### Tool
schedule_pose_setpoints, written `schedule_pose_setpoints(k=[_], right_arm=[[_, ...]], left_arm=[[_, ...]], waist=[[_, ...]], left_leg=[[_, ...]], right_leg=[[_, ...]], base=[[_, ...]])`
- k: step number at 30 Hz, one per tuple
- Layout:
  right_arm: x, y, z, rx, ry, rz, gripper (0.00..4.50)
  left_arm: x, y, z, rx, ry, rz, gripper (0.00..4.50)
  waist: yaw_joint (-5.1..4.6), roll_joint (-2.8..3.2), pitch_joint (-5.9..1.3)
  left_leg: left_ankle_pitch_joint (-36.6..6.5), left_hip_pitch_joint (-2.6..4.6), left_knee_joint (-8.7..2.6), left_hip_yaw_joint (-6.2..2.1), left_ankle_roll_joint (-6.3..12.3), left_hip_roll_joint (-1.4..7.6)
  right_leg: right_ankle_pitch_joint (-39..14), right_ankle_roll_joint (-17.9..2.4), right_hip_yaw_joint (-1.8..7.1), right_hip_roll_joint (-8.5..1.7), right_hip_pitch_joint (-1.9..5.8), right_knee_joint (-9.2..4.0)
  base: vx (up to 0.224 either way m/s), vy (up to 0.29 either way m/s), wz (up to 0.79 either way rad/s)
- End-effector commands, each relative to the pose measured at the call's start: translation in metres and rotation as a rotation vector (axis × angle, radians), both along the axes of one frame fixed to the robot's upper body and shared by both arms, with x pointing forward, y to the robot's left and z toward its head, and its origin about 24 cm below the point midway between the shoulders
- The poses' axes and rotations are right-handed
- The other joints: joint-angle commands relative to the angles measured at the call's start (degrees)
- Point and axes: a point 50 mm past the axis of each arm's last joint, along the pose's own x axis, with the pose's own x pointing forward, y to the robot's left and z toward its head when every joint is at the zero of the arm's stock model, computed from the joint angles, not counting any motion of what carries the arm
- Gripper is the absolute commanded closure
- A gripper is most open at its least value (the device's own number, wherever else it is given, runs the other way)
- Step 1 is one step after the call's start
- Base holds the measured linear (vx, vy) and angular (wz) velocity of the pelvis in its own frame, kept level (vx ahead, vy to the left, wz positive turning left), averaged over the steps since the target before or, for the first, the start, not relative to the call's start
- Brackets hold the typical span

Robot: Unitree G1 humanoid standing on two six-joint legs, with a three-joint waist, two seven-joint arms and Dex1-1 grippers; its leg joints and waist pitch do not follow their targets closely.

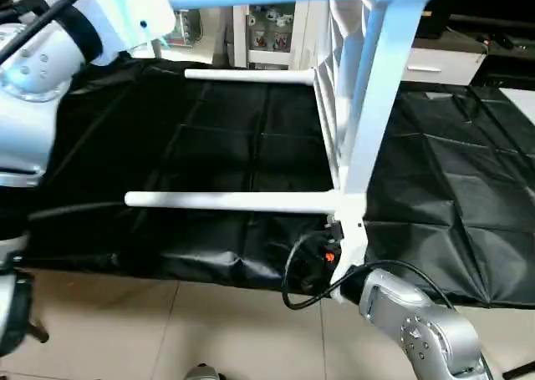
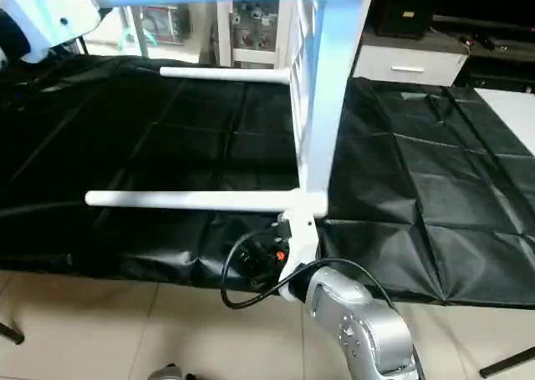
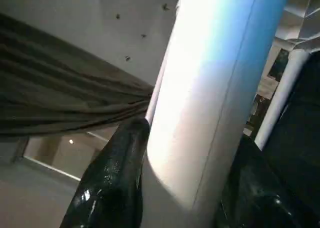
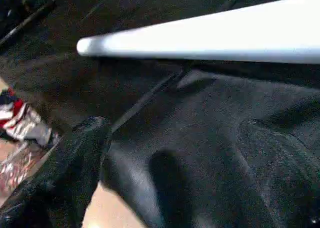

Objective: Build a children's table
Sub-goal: Flip table

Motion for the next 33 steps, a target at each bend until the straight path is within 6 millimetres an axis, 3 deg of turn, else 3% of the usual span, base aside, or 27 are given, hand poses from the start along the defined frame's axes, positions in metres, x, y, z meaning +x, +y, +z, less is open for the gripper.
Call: schedule_pose_setpoints(k=[1,3,7,8,11,18,26,33], right_arm=[[0.011,-0.009,0.008,0.007,-0.051,-0.088,0.12],[0.022,-0.016,0.015,0.049,-0.082,-0.192,0.12],[0.03,-0.023,0.021,0.078,-0.122,-0.268,0.12],[0.035,-0.025,0.026,0.11,-0.151,-0.286,0.12],[0.037,-0.024,0.031,0.147,-0.172,-0.281,0.12],[0.045,-0.018,0.053,0.326,-0.27,-0.253,0.0],[0.076,-0.037,0.051,0.201,-0.284,-0.498,0.0],[0.087,-0.034,0.062,0.293,-0.306,-0.472,0.0]], left_arm=[[0.003,0.023,0.009,-0.389,-0.018,0.047,2.65],[0.003,0.023,0.008,-0.451,-0.022,0.04,2.65],[0.003,0.024,0.006,-0.511,-0.019,0.038,2.64],[0.003,0.023,0.006,-0.53,-0.028,0.034,2.64],[0.002,0.023,0.006,-0.543,-0.03,0.029,2.64],[0.0,0.022,0.003,-0.577,-0.018,0.039,2.65],[-0.004,0.019,0.001,-0.592,-0.013,0.039,2.65],[-0.007,0.018,0.001,-0.592,-0.014,0.043,2.65]], waist=[[0.12,-0.59,-3.53],[0.07,-0.79,-3.69],[0.64,-0.43,-3.95],[0.63,-0.7,-3.91],[0.82,-0.46,-4.06],[0.84,-1.0,-3.94],[0.64,-1.39,-4.04],[0.41,-1.51,-4.26]], left_leg=[[-15.4,0.82,-4.77,-0.01,-3.4,0.59],[-13.5,0.64,-4.73,0.12,-3.12,0.52],[-10.9,0.88,-4.4,0.46,-2.69,0.53],[-10.7,0.88,-4.36,0.57,-2.49,0.46],[-11.1,0.97,-4.4,0.61,-2.3,0.56],[-13.5,1.06,-4.69,0.58,-2.4,0.72],[-11.3,0.93,-4.62,0.81,-3.2,0.6],[-9.0,0.82,-4.29,0.97,-1.94,0.45]], right_leg=[[-18.1,-7.0,1.82,-3.13,1.52,-4.52],[-16.0,-7.5,1.74,-3.08,1.65,-4.24],[-11.5,-8.2,1.69,-2.76,1.45,-3.74],[-10.8,-8.5,1.66,-2.69,1.53,-3.74],[-9.8,-8.8,1.52,-2.67,1.52,-3.57],[-10.1,-7.7,1.48,-2.79,1.47,-3.87],[-9.9,-7.6,1.44,-2.89,1.54,-3.62],[-4.9,-8.0,1.32,-2.62,1.92,-3.16]], base=[[0.0,0.0,0.0],[0.0,0.0,0.0],[0.0,0.0,0.0],[0.0,0.0,0.0],[0.0,0.0,0.0],[0.0,0.0,0.0],[0.0,0.0,0.0],[0.0,0.0,0.0]])
